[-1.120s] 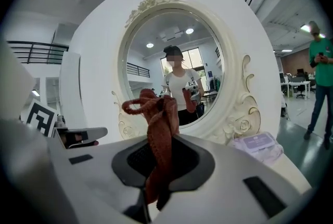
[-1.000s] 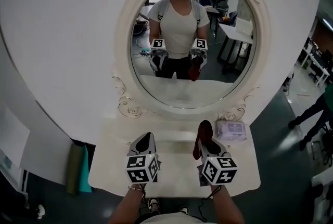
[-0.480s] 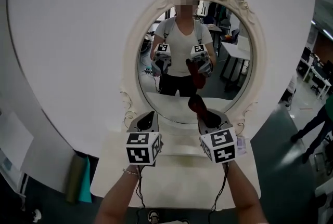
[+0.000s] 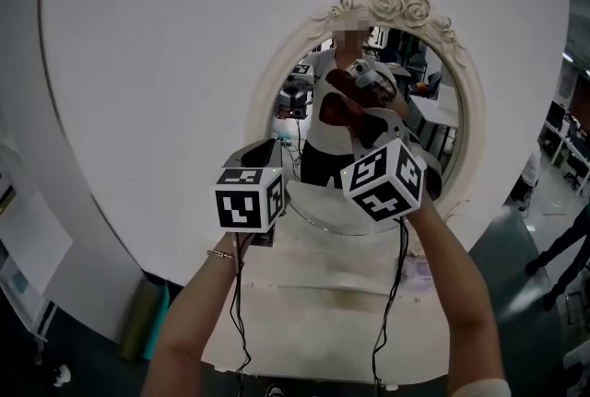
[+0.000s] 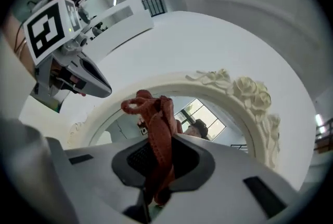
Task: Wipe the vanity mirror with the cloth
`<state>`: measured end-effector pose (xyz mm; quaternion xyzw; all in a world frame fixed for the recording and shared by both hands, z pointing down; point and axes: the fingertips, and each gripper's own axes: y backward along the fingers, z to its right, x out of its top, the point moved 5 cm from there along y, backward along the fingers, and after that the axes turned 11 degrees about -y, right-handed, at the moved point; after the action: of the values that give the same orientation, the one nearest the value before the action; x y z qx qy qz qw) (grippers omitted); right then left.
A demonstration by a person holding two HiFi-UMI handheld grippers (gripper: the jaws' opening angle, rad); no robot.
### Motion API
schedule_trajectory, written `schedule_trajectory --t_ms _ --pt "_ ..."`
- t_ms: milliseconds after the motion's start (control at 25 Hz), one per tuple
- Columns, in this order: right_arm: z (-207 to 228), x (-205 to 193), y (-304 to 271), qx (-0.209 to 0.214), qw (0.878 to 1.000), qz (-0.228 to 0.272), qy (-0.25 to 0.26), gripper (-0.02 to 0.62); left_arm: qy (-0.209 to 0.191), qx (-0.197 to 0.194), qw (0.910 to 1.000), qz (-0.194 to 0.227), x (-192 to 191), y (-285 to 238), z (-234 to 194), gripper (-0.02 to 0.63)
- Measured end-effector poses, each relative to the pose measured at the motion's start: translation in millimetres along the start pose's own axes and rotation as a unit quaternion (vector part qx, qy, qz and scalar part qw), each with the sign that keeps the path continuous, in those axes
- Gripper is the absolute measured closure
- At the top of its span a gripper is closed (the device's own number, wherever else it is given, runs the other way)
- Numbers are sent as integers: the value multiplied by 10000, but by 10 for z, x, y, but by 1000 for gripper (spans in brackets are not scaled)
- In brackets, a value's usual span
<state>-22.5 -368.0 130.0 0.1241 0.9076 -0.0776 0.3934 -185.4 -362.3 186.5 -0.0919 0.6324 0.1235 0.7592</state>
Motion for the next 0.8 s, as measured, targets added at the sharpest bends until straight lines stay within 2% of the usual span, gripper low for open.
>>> schedule_trajectory --t_ms 280,520,800 --pt "110 611 -379 -603 9915 -140 1146 537 -219 113 9993 282 631 -135 -337 601" --pt "62 718 -588 -659 9892 -229 1293 537 -375 111 9988 288 812 -215 -450 600" --pt "-92 659 -675 -588 9878 -298 1412 537 -311 51 9992 258 673 -266 -502 600"
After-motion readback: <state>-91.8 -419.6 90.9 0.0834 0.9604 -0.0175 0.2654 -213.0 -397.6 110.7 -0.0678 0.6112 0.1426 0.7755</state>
